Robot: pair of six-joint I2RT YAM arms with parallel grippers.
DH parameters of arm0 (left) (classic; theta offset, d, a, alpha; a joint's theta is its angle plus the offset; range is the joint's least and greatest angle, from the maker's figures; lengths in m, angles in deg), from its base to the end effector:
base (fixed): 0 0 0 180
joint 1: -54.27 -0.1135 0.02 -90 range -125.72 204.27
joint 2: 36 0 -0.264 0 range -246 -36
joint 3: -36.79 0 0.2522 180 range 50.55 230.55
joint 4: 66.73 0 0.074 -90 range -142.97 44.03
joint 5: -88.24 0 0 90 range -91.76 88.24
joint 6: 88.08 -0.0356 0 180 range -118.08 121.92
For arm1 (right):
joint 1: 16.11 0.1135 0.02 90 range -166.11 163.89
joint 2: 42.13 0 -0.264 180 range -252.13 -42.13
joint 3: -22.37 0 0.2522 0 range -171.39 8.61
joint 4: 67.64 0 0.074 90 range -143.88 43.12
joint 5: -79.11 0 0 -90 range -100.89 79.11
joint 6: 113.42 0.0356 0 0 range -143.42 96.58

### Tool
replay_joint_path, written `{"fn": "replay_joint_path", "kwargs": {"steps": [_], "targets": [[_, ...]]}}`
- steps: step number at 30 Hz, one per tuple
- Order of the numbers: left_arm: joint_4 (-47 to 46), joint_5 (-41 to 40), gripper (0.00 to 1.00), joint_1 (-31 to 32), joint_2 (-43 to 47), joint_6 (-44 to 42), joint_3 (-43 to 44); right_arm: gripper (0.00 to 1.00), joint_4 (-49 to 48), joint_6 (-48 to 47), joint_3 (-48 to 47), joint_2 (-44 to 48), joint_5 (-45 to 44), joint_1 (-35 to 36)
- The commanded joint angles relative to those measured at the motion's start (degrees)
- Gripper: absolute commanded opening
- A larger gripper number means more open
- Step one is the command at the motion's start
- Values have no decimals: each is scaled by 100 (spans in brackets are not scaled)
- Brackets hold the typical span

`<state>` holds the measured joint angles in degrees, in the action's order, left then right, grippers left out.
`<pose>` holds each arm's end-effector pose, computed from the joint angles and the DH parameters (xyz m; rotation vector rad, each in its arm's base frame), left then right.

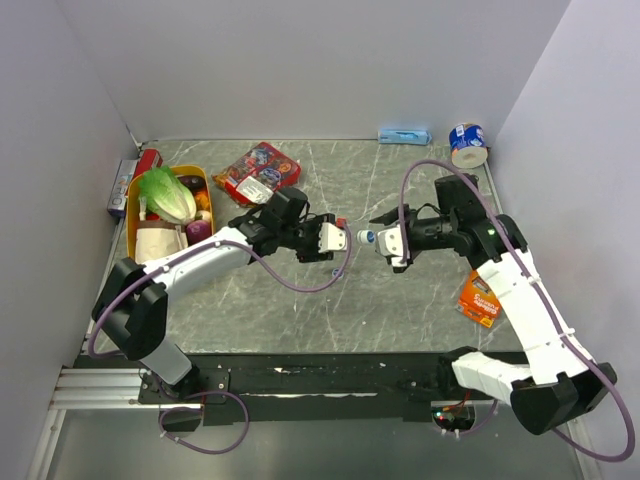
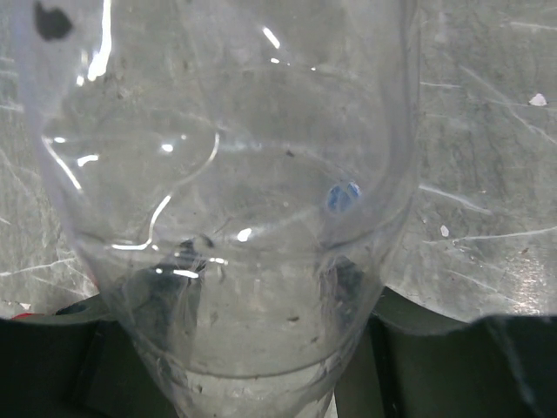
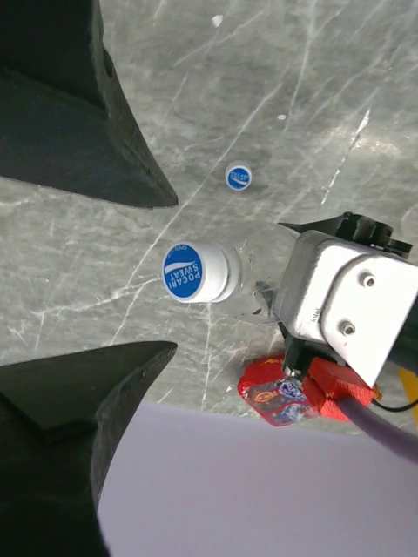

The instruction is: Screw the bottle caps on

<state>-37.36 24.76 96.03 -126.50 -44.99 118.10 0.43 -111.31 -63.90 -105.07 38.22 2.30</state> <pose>0.2535 -0.2477 0.2712 1.7057 1.3906 -0.4675 0.1818 0.0889 0.3800 -1.8516 0.9058 0.2792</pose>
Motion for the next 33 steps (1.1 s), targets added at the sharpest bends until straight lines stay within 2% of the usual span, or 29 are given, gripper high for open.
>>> {"fn": "replay_joint_path", "kwargs": {"steps": [1, 10, 13, 16, 17, 18, 20, 21, 22, 23, 24, 25, 26, 27, 28, 29, 31, 33], "targets": [[-84, 397, 1, -10, 348, -134, 189, 66, -175, -263, -35, -25, -146, 250], [-252, 389, 1, -10, 454, -46, 136, 51, -69, -237, -184, -245, -173, 417], [-278, 389, 1, -19, 454, -46, 118, 42, -51, -88, -246, -315, -147, 470], [-436, 328, 1, -10, 472, 94, 74, 29, -262, 464, -307, -368, -173, 558], [-524, 223, 1, -18, 480, 165, 22, 25, -315, 1049, -403, -412, -208, 584], [-794, -5, 1, -1, 515, 400, -74, 21, -533, 2108, -570, -560, -339, 628], [-1794, -505, 1, 25, 647, 1013, -381, 18, -903, 3439, -798, -980, -471, 611], [-2217, -1178, 1, 69, 717, 1200, -522, 16, -869, 4699, -1148, -1192, -533, 576], [-3169, -1611, 1, 122, 779, 1324, -671, 16, -756, 5303, -1386, -1438, -420, 515], [-3640, -2050, 1, 192, 875, 1351, -995, 13, -398, 5884, -1632, -1971, -280, 288], [-4054, -2568, 1, 366, 867, 1239, -1120, 12, -264, 7142, -2009, -2255, -122, 181], [-4501, -3313, 1, 455, 850, 1081, -1199, 12, -54, 7686, -2161, -2528, 445, 23], [-5045, -3660, 1, 543, 693, 749, -1226, 12, 9, 8248, -2249, -3009, 817, -204], [-5242, -3889, 1, 561, 604, 571, -1183, 12, -416, 9654, -1832, -3066, 1142, -328], [-5340, -4214, 1, 570, 517, 396, -1139, 12, -864, 10347, -1497, -3058, 1763, -425], [-5445, -4347, 1, 579, 333, 11, -1034, 13, -1139, 10841, -1294, -3197, 1970, -461], [-5490, -4655, 1, 597, 139, -256, -920, 16, -1553, 11231, -1231, -3400, 2444, -479], [-5324, -4841, 1, 597, -20, -458, -814, 27, -1974, 11775, -1309, -3681, 2814, -645]]}}
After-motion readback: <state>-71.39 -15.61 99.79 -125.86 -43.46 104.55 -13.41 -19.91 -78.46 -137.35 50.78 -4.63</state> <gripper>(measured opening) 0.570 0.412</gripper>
